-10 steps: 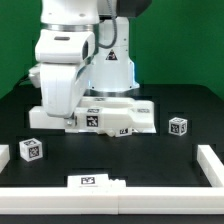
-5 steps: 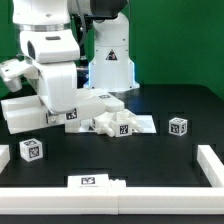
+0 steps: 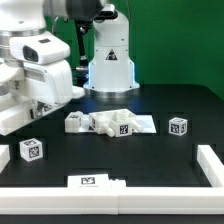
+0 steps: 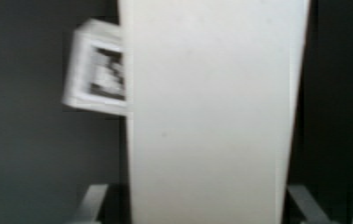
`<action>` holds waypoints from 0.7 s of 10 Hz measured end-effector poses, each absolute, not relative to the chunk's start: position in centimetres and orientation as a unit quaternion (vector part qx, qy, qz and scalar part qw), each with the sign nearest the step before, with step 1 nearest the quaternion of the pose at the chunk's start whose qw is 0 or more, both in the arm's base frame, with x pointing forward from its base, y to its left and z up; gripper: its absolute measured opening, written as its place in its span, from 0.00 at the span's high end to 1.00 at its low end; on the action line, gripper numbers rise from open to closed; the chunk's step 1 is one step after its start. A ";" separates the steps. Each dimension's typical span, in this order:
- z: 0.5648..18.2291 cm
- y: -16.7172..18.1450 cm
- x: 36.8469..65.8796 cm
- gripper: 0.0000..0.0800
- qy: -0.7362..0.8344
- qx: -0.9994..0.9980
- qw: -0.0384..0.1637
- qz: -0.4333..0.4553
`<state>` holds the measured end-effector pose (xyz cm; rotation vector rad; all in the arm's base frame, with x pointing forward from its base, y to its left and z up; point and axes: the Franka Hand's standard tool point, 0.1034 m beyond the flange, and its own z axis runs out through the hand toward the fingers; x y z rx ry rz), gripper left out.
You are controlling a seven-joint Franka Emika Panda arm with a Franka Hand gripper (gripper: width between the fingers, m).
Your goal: Assemble chair
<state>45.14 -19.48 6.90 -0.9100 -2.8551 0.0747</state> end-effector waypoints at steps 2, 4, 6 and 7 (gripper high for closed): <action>6.7 -19.1 45.2 0.64 -0.946 -0.314 0.072 0.028; 5.8 -19.4 43.9 0.64 -0.944 -0.318 0.086 0.026; 4.0 -20.3 41.5 0.64 -0.941 -0.318 0.110 0.020; 3.1 -20.6 40.9 0.64 -0.942 -0.313 0.119 0.017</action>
Offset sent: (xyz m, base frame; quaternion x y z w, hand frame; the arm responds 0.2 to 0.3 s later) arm -0.0268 0.0059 -0.0189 -0.0175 0.0459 0.0070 0.9988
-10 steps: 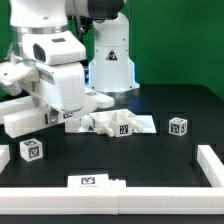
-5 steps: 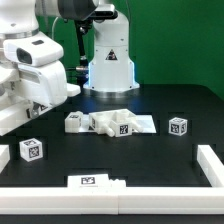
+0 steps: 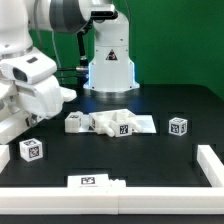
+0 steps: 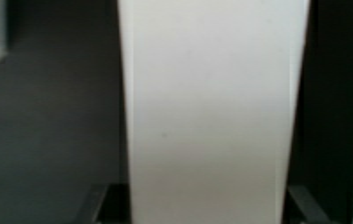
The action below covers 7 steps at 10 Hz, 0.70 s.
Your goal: Assemble chair
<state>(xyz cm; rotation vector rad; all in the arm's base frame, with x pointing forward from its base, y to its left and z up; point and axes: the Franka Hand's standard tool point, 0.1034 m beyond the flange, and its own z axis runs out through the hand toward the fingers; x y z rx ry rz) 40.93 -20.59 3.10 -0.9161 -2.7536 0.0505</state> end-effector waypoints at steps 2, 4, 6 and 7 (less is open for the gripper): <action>1.7 -20.8 40.7 0.64 -0.941 -0.310 0.132 0.014; 1.1 -21.1 40.9 0.64 -0.940 -0.310 0.141 0.014; 1.1 -21.2 41.0 0.64 -0.939 -0.312 0.145 0.014; 1.2 -21.2 41.0 0.64 -0.939 -0.313 0.145 0.014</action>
Offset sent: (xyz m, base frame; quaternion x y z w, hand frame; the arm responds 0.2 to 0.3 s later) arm 0.0085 -0.0047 -0.0323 0.0178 0.0389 -0.0224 0.9988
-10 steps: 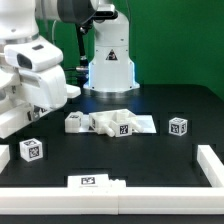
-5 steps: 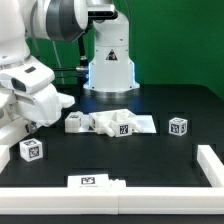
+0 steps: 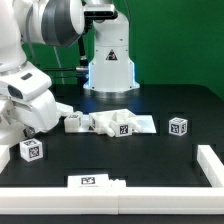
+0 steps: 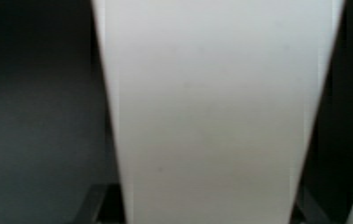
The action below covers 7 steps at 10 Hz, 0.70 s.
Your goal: Assemble chair
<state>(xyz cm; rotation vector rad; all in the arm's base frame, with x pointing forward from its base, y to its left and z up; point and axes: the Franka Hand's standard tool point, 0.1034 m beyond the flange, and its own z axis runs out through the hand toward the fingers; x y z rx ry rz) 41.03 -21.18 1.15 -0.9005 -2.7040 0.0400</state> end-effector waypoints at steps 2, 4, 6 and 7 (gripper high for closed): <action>1.2 -21.4 41.0 0.64 -0.939 -0.313 0.144 0.015; 1.5 -22.2 40.9 0.64 -0.937 -0.319 0.140 0.016; 1.0 -22.7 40.4 0.64 -0.935 -0.325 0.145 0.015; 0.7 -22.6 40.4 0.64 -0.934 -0.327 0.147 0.015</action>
Offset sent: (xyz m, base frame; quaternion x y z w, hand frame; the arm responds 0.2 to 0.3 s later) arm -0.0053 -0.0117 0.0149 -0.0093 -0.0161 -0.0173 0.9997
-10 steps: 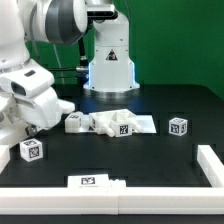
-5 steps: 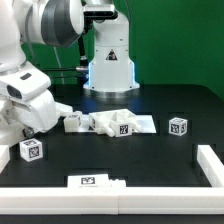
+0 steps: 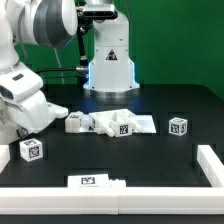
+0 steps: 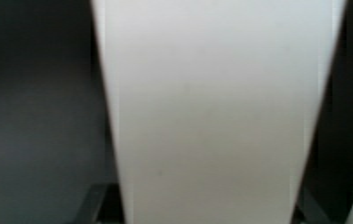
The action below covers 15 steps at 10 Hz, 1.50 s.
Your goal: Assemble chair
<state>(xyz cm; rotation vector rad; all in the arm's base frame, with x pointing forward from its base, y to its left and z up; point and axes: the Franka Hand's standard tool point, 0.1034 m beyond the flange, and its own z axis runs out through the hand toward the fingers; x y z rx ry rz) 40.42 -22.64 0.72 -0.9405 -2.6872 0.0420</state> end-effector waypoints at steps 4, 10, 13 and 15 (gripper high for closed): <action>0.6 -20.6 41.3 0.64 -0.923 -0.354 0.147 0.015; 0.6 -20.4 41.5 0.22 -0.918 -0.368 0.146 0.017; 5.0 -18.0 42.1 0.19 -0.872 -0.475 0.112 0.043; 6.8 -16.6 42.3 0.19 -0.816 -0.568 0.093 0.057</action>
Offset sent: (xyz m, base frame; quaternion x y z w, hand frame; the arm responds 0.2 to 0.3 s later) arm 0.0111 0.0289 -0.0030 -0.0095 0.0004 0.0363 0.9993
